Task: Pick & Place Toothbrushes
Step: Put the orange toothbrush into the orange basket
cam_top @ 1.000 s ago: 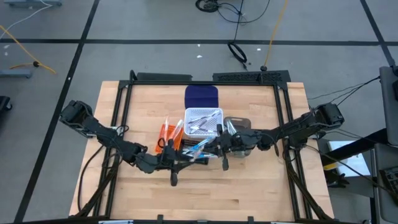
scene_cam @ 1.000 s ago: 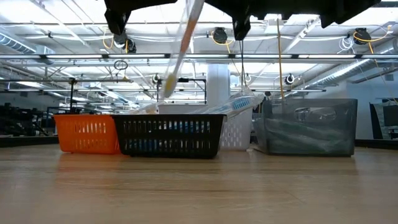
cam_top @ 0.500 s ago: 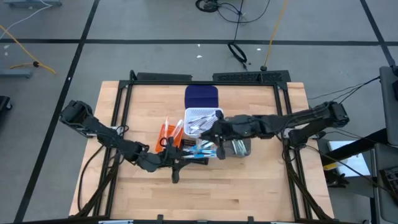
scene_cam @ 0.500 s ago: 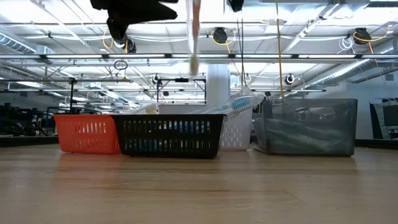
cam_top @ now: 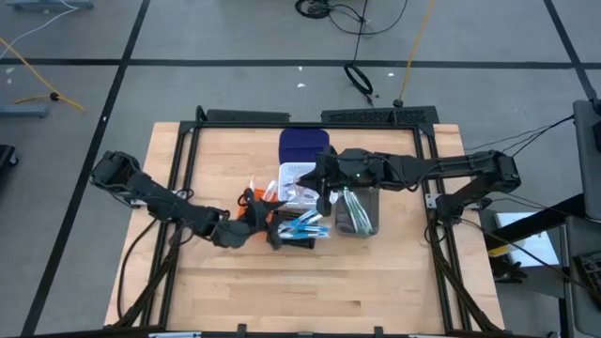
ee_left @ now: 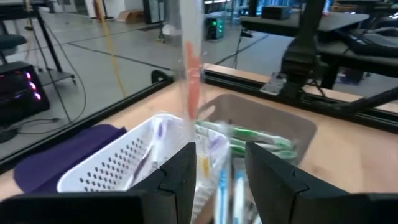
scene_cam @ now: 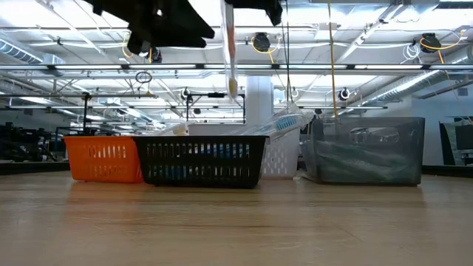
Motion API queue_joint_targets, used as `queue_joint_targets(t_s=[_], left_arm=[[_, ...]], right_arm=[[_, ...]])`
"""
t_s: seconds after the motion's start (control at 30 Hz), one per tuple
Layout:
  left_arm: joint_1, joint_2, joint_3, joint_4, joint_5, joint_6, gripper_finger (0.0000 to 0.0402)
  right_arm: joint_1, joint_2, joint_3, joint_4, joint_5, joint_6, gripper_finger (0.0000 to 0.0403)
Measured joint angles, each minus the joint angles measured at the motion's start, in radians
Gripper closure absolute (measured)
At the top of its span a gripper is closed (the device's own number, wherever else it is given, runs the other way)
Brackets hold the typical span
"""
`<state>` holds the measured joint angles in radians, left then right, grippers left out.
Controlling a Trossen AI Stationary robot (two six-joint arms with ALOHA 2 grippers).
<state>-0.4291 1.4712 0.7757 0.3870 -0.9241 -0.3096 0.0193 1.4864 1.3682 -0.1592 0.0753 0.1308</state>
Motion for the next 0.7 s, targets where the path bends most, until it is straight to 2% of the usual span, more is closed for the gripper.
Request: queue_joint_targets(t_s=[0.23,0.5,0.7], left_arm=[[0.092,0.000,0.000,0.013,0.083,0.001,0.0243],[0.152,0.000,0.000,0.051,0.260,0.001,0.0199],[0.162,0.000,0.000,0.113,0.285,0.073,0.0190]], right_arm=[[0.016,0.000,0.000,0.018,-0.034,-0.025,0.0390],[0.015,0.001,0.000,0.019,-0.051,-0.034,0.0390],[0.015,0.001,0.000,0.029,-0.051,-0.038,0.0390]])
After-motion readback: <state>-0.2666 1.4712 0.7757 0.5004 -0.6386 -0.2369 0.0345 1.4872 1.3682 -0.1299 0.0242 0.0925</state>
